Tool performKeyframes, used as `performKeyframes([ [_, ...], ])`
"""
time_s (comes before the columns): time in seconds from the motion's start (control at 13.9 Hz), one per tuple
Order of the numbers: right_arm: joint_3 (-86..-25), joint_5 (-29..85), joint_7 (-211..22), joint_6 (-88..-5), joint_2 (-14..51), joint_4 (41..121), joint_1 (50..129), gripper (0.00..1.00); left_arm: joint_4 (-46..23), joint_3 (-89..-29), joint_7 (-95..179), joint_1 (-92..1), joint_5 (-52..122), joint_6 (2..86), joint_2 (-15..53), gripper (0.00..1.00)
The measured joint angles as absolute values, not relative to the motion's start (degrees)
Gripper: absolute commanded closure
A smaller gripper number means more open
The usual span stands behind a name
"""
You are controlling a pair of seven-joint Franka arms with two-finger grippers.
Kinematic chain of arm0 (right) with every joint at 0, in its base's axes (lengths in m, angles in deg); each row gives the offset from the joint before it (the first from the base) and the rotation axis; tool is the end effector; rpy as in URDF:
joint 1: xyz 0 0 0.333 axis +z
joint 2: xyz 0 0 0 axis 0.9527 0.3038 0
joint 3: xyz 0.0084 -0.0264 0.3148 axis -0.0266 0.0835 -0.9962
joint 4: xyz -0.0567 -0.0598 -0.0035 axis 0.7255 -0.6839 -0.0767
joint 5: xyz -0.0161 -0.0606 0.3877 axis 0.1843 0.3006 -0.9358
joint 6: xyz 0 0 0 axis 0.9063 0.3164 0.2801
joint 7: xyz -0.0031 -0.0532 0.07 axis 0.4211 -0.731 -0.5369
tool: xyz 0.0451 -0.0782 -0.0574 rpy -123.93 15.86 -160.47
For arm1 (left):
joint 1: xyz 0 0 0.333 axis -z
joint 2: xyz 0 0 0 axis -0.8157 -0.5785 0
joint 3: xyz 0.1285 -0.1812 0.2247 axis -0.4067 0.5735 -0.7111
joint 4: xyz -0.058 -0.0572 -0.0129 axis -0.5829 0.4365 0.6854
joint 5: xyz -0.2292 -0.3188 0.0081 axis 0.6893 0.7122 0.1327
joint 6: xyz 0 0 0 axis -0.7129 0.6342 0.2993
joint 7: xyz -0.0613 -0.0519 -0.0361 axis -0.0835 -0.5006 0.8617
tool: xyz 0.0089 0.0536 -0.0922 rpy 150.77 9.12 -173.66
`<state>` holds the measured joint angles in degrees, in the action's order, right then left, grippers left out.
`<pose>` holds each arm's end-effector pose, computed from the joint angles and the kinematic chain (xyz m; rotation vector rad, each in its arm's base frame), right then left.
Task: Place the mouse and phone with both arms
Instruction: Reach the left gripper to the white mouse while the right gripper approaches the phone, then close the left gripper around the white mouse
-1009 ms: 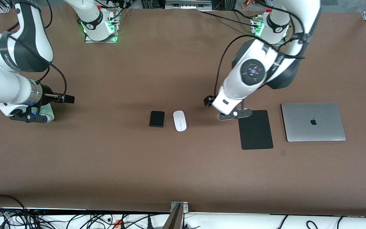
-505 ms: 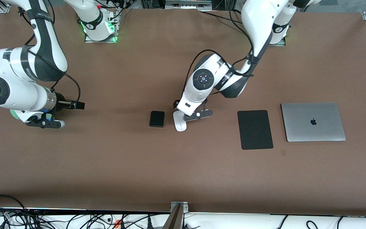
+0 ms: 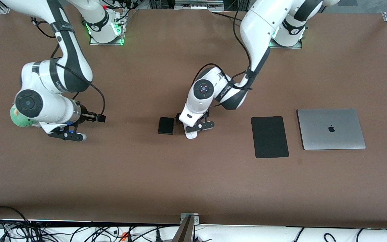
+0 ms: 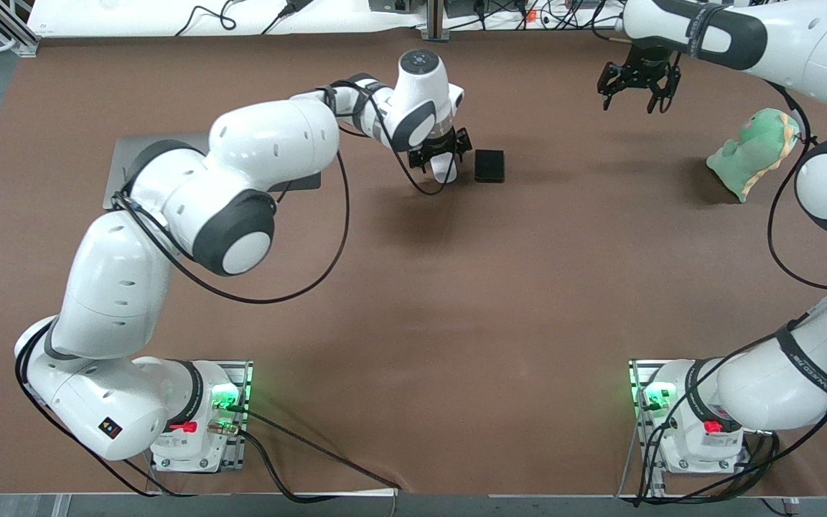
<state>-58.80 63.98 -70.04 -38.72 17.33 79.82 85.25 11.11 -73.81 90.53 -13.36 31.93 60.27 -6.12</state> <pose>0.6219 0.1208 0.3506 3.0628 -0.2472 -0.3216 0.5386 -0.5198 0.2011 2.9685 0.3994 -0.0515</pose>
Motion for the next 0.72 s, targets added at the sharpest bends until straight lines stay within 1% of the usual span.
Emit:
performKeyframes([
  [0.14, -58.8, 63.98, -69.55, -39.65, 18.18, 79.82, 85.85, 0.0, 13.02, -75.69, 91.54, -10.6, 31.92, 60.27, -8.05, 0.0],
  [0.29, -58.8, 63.97, -69.1, -40.4, 18.8, 79.82, 86.1, 0.0, 14.04, -76.11, 91.62, -10.02, 31.9, 60.29, -9.25, 0.0],
  [0.72, -58.8, 63.97, -66.1, -41.41, 19.31, 79.82, 87.71, 0.0, 14.54, -76.97, 89.86, -10.52, 31.83, 60.29, -9.5, 0.01],
])
